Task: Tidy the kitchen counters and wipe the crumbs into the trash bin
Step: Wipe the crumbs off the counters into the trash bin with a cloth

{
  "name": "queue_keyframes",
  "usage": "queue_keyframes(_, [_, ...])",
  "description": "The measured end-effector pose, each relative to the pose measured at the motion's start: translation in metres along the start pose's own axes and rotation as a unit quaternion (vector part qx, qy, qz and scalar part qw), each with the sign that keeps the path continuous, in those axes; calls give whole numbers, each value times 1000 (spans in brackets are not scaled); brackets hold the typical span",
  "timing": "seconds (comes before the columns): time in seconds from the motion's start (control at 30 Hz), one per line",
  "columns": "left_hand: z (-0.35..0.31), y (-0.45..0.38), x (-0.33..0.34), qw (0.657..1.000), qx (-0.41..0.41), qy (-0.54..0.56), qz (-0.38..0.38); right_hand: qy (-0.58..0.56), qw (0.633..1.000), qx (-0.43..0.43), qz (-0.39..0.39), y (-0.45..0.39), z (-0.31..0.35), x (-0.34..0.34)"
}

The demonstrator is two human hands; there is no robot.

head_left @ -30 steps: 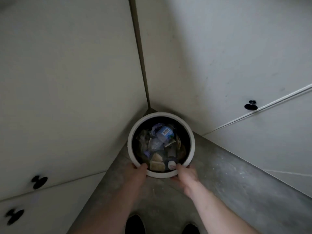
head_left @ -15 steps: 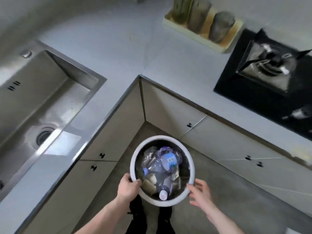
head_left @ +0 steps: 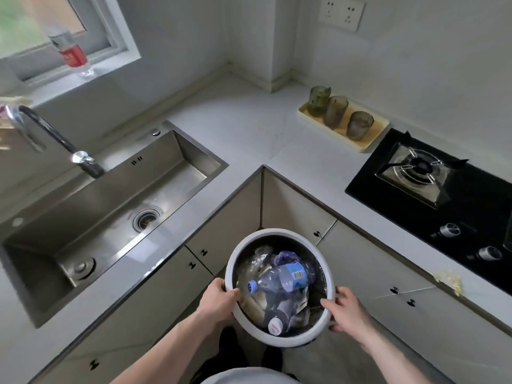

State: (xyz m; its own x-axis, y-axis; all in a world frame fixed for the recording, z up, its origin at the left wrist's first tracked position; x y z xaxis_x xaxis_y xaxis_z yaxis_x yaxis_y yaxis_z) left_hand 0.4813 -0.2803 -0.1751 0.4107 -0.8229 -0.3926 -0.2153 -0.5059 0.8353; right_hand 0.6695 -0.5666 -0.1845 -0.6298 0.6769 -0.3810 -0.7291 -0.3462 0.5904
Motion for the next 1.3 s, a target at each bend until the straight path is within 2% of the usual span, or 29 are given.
queue_keyframes(0.23, [4, 34, -39, 998, 30, 62, -5, 84, 994, -75, -15, -8, 65, -1])
queue_keyframes(0.47, [12, 53, -94, 994, 52, 98, -25, 177, 970, -167, 24, -10, 154, 36])
queue_keyframes(0.6, [13, 56, -136, 989, 71, 133, -10, 185, 961, -207, 0, -6, 196, 55])
queue_keyframes(0.77, [1, 59, -224, 991, 120, 42, -44, 163, 953, -253, -18, 9, 266, 93])
queue_keyframes(0.9, [1, 44, -319, 988, 140, 40, -52, 170, 944, -283, -27, 25, 308, 133])
queue_keyframes(1.0, [20, 22, -398, 981, 139, 41, -130, 211, 929, -304, -11, 40, 336, 162])
queue_keyframes(1.1, [72, -24, -483, 964, 97, -9, -246, 264, 913, -310, 13, 46, 356, 201])
queue_keyframes(1.3, [217, -110, -604, 931, -101, -120, -328, 307, 907, -285, 44, 52, 366, 263])
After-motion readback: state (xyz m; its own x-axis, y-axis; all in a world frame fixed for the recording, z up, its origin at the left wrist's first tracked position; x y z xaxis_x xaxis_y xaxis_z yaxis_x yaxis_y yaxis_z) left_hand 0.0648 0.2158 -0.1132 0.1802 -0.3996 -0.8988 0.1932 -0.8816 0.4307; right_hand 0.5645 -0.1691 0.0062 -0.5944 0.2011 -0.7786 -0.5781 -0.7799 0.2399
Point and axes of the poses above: each hand's wrist, its own y-axis away from the middle knuckle, its own x-axis out of the palm, z = x × y, the point moved 8 cm from there along -y, towards the middle knuckle, and after that the axes turned 11 degrees about -x, right-handed, at the moved point
